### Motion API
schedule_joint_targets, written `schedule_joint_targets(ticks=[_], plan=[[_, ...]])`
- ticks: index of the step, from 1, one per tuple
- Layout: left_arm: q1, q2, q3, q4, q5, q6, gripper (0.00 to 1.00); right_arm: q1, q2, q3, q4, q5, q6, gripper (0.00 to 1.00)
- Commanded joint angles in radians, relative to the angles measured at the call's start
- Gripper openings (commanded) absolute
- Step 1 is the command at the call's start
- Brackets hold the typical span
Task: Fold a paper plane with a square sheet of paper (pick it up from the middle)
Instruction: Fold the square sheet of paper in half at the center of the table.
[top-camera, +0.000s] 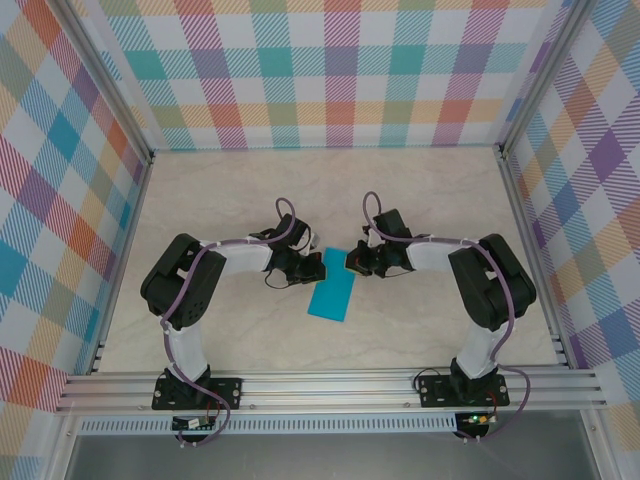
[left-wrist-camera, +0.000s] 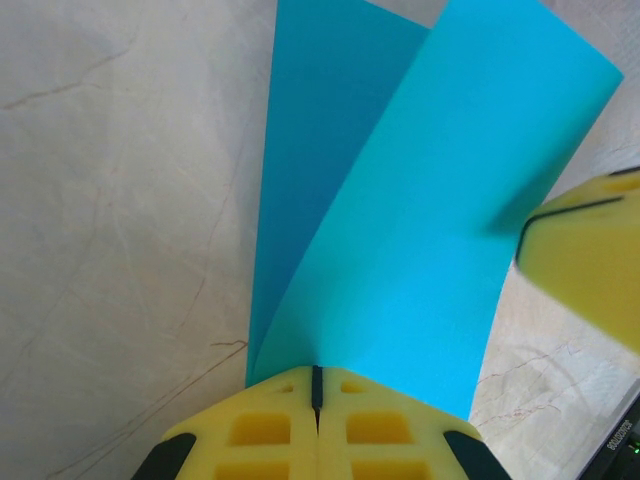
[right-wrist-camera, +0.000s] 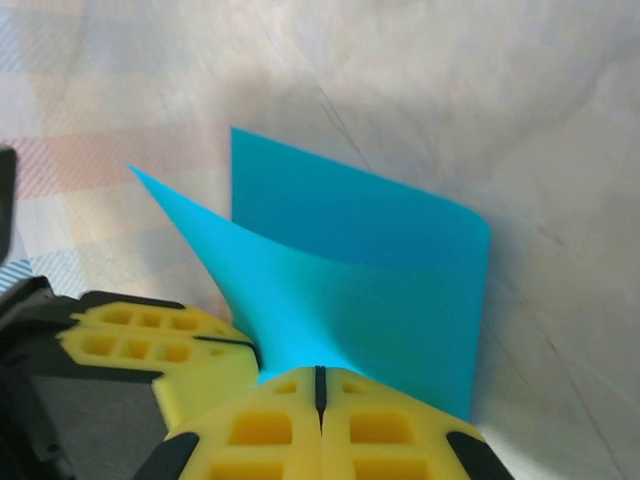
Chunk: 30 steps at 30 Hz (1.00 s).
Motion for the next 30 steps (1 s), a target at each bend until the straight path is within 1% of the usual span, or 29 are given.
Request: schedule_joint_targets(ticks=[1,10,16,20,30], plan=[[-0.016,0.027,-0.030,-0.174,-0.096,0.021,0.00,-0.012,0.005,0.018,-0.036,-0.012,-0.034,0.00],[-0.016,0.032,-0.031,-0.179,-0.104,0.024,0.00,-0.026,0.089,0.017,-0.042,0.009,-0.037,0.00],[-0.016,0.029,-0.031,-0.190,-0.110,0.028,0.00,-0.030,0.037,0.078,-0.079,-0.025,-0.041,0.00],[-0.015,0.030,-0.029,-0.189,-0.108,0.027,0.00,-0.037,0.033,0.128,-0.105,-0.027,-0.055,0.01],[-0.016,0.026,-0.026,-0.192,-0.108,0.027,0.00,-0.063,0.144,0.133,-0.080,-0.021,-0.043,0.00]])
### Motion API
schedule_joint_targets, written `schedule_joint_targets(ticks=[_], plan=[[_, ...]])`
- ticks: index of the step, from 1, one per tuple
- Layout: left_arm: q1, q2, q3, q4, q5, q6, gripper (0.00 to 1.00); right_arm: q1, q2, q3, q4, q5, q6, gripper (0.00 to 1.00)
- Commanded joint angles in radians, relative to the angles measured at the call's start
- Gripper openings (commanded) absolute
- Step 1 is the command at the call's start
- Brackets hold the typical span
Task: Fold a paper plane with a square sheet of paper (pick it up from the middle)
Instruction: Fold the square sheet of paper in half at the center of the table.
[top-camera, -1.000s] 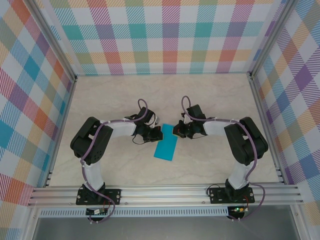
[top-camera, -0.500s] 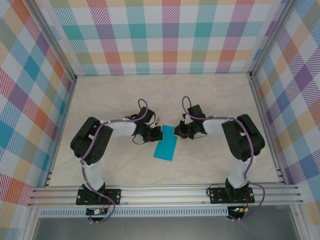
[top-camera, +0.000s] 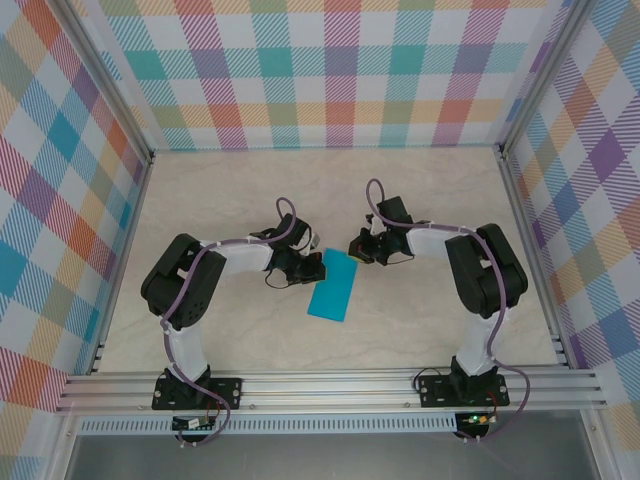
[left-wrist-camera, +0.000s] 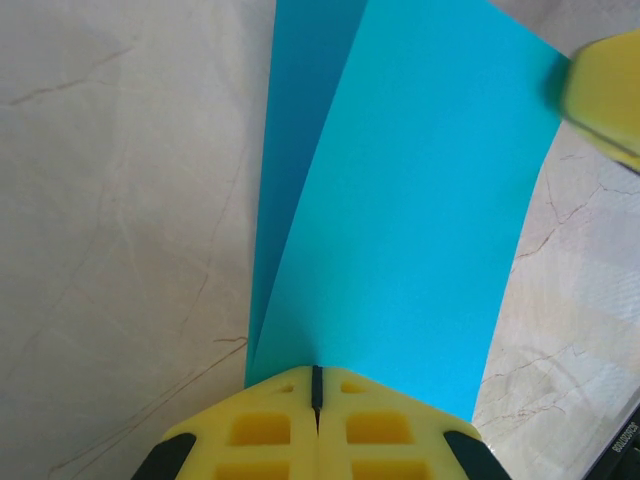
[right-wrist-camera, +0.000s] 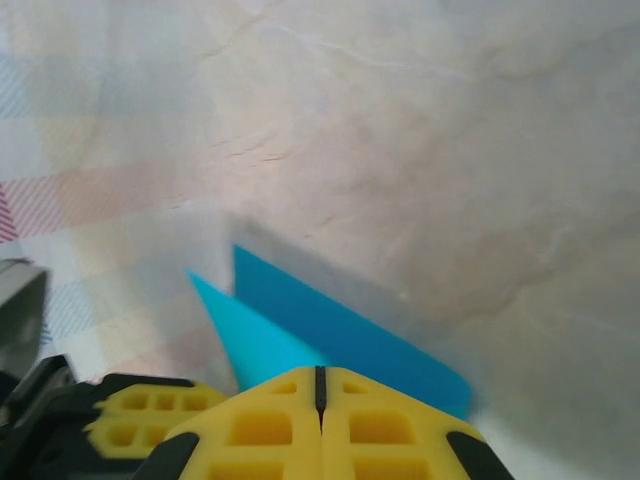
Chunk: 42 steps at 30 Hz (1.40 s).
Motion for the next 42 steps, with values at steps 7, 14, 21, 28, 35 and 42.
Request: schedule_joint_targets(ticks=[7,14,21,28,35,42], plan=[[-0.012,0.026,-0.036,-0.175,-0.100,0.029,0.00,-0.020,0.047,-0.006,0.010,-0.021,0.001,0.00],[-0.012,0.024,-0.036,-0.181,-0.099,0.032,0.00,-0.043,0.010,0.035,0.016,-0.075,0.000,0.01],[-0.012,0.023,-0.034,-0.179,-0.096,0.032,0.00,-0.051,0.066,0.035,0.038,-0.077,0.003,0.00],[-0.012,0.023,-0.032,-0.180,-0.096,0.028,0.00,-0.052,0.090,-0.008,0.050,-0.057,0.006,0.00],[-0.011,0.025,-0.032,-0.180,-0.099,0.025,0.00,-0.051,0.016,-0.002,-0.002,-0.040,-0.042,0.00],[-0.011,0.011,-0.040,-0.181,-0.101,0.022,0.00,-0.049,-0.163,-0.055,-0.042,-0.052,-0.042,0.01]])
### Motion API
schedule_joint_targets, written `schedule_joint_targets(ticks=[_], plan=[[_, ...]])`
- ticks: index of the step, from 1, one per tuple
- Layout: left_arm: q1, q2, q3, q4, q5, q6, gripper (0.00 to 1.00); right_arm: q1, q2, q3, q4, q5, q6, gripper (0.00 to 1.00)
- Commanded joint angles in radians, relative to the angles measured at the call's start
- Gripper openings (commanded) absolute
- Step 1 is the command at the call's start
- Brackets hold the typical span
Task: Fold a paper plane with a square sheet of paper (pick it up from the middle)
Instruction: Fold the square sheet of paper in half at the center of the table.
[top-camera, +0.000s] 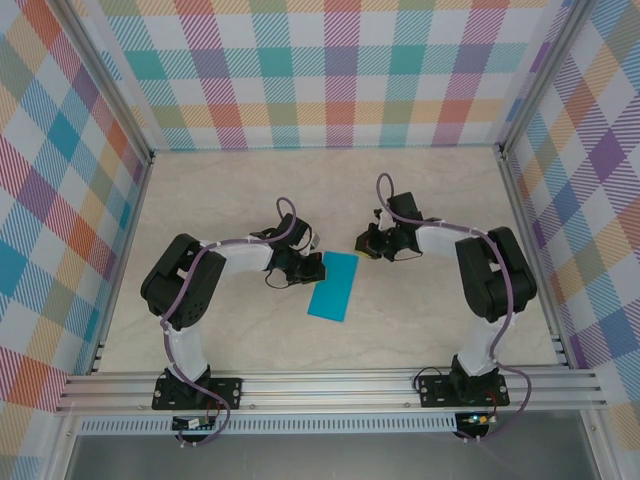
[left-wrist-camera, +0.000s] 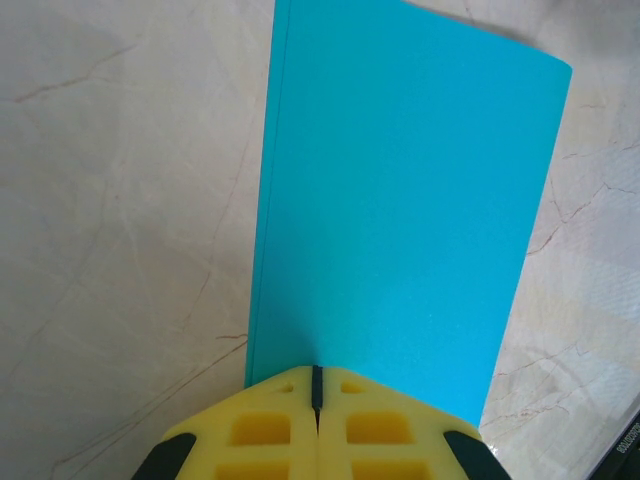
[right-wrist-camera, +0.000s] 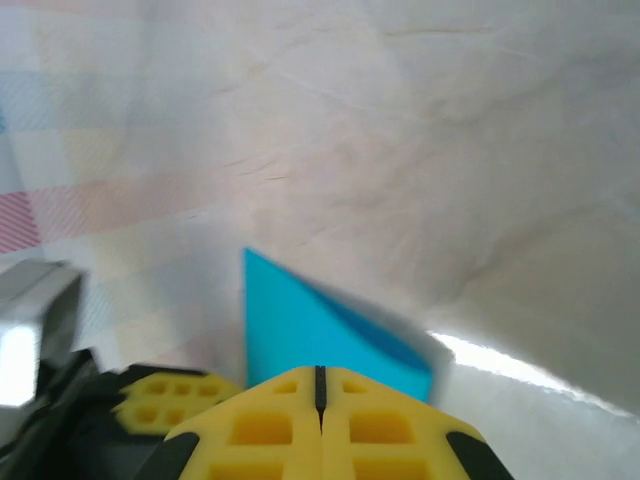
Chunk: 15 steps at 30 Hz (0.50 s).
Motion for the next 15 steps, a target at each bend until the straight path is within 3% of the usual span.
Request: schedule_joint_targets(ticks=[1,6,15], plan=[[-0.009,0.012,-0.042,-0.172,-0.093,0.019,0.00,0.004,-0.087,-0.067,0.009,-0.043,0.010,0.02],[-0.011,0.007,-0.046,-0.171,-0.093,0.017,0.00,0.072,-0.154,-0.194,0.120,-0.075,0.116,0.03],[-0.011,0.003,-0.048,-0.166,-0.087,0.022,0.00,0.282,-0.288,-0.344,0.185,0.038,0.238,0.06]])
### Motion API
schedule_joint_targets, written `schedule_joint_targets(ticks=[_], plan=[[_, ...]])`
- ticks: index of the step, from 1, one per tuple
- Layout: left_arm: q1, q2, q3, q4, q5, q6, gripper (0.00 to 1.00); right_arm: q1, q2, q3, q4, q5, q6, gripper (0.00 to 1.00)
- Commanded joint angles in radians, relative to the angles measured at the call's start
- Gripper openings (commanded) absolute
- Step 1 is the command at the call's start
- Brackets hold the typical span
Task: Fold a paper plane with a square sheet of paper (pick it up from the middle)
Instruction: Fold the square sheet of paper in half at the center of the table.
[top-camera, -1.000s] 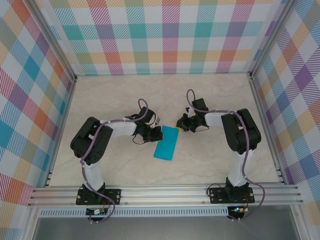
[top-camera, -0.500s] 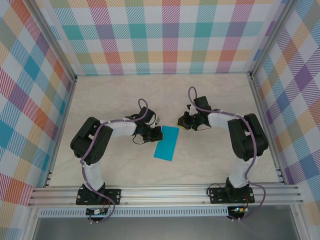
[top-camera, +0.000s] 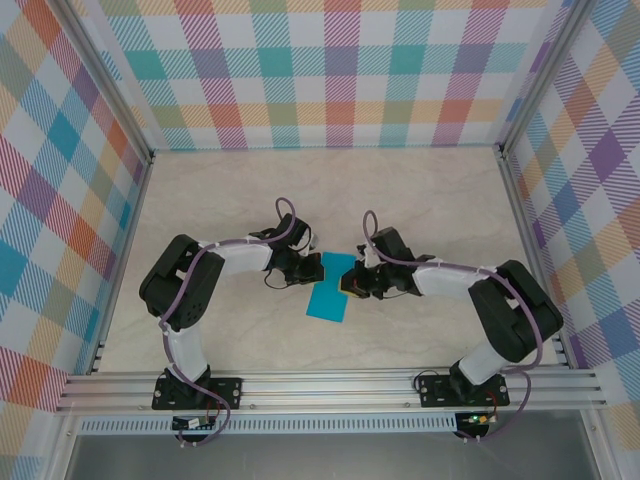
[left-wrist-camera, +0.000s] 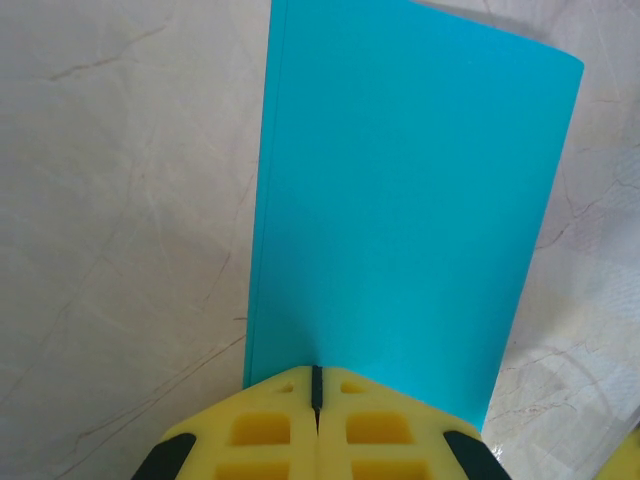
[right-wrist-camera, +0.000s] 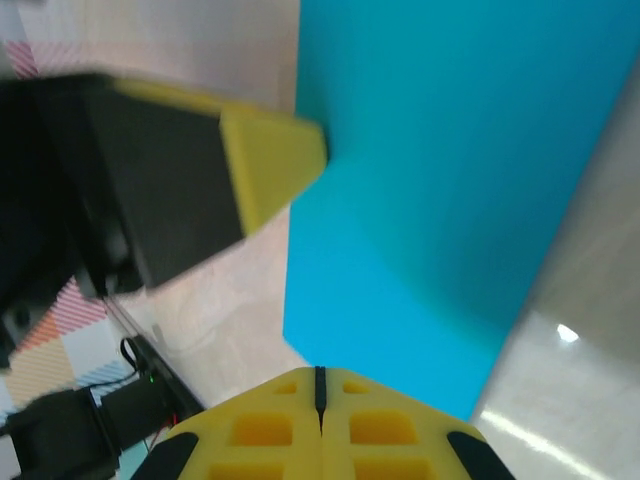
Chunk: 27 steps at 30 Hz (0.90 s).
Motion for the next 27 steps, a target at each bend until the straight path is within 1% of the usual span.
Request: schedule_joint_targets(ticks=[1,5,9,15,19,27], plan=[[-0.011,0.013,-0.045,-0.145,-0.071,0.021,0.00,0.046,-0.040,-0.028,0.055,0.042,0.056,0.06],[-0.011,0.017,-0.045,-0.138,-0.066,0.018,0.00,0.110,-0.005,-0.044,0.070,0.060,0.077,0.05],[-0.011,0.020,-0.054,-0.128,-0.065,0.014,0.00,0.137,0.041,-0.086,0.126,0.064,0.111,0.05],[-0.011,0.025,-0.060,-0.125,-0.064,0.015,0.00,0.145,0.066,-0.148,0.133,0.080,0.117,0.04],[-0.010,0.028,-0.057,-0.127,-0.065,0.015,0.00,0.145,0.063,-0.156,0.098,0.086,0.107,0.04],[-0.011,0.026,-0.055,-0.131,-0.067,0.017,0.00,0.145,-0.014,-0.083,0.066,0.076,0.080,0.05]])
